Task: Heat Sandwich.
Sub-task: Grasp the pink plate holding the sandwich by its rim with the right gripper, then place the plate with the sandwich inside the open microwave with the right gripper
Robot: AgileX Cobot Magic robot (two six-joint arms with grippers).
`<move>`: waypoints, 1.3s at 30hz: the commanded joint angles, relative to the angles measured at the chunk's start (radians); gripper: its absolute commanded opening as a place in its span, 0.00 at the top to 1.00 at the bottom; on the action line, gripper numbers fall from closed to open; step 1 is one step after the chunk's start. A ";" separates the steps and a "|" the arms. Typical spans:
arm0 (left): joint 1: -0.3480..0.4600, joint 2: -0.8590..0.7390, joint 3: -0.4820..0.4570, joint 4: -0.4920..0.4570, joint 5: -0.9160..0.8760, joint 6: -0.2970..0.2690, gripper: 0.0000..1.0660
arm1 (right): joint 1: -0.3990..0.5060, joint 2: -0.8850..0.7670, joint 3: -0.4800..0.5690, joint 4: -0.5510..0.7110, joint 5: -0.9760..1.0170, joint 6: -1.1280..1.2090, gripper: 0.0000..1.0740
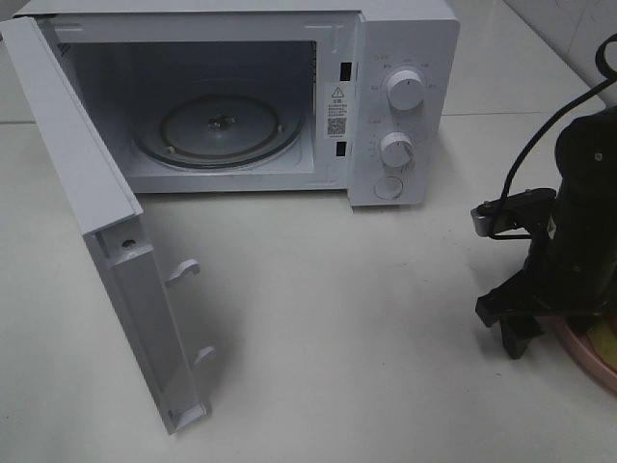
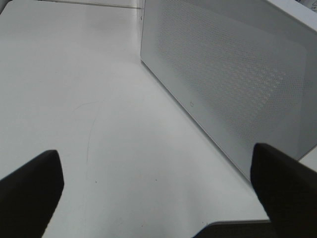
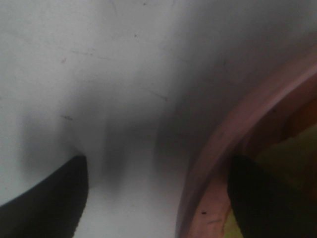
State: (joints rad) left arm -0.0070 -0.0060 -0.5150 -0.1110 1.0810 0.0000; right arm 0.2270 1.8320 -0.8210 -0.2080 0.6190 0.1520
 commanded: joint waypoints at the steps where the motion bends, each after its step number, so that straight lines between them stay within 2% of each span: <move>1: 0.003 -0.017 0.001 -0.004 -0.015 0.000 0.09 | -0.005 0.021 0.005 -0.033 -0.003 0.037 0.44; 2: 0.003 -0.017 0.001 -0.004 -0.015 0.000 0.09 | -0.005 0.021 0.005 -0.033 -0.003 0.037 0.44; 3: 0.003 -0.017 0.001 -0.004 -0.015 0.000 0.09 | -0.005 0.021 0.005 -0.073 -0.003 0.077 0.56; 5: 0.003 -0.017 0.001 -0.004 -0.015 0.000 0.09 | -0.005 0.021 0.005 -0.139 0.007 0.146 0.71; 6: 0.003 -0.017 0.001 -0.004 -0.015 0.000 0.09 | -0.005 0.021 0.005 -0.169 0.012 0.178 0.77; 7: 0.003 -0.017 0.001 -0.004 -0.015 0.000 0.09 | -0.005 0.021 0.005 -0.169 0.012 0.178 0.77; 8: 0.003 -0.017 0.001 -0.004 -0.015 0.000 0.09 | -0.005 0.021 0.005 -0.209 0.027 0.236 0.89; 10: 0.003 -0.017 0.001 -0.004 -0.015 0.000 0.09 | -0.005 0.021 0.005 -0.222 0.036 0.257 1.00; 26: 0.003 -0.017 0.001 -0.004 -0.015 0.000 0.09 | -0.002 -0.020 0.004 -0.231 0.080 0.264 1.00; 33: 0.003 -0.017 0.001 -0.004 -0.015 0.000 0.09 | -0.002 -0.046 0.005 -0.277 0.116 0.308 1.00; 39: 0.003 -0.017 0.001 -0.004 -0.015 0.000 0.09 | 0.048 -0.053 0.005 -0.326 0.150 0.341 1.00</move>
State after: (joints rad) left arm -0.0070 -0.0060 -0.5150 -0.1090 1.0810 0.0000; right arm 0.2600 1.7920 -0.8200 -0.4980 0.7380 0.4730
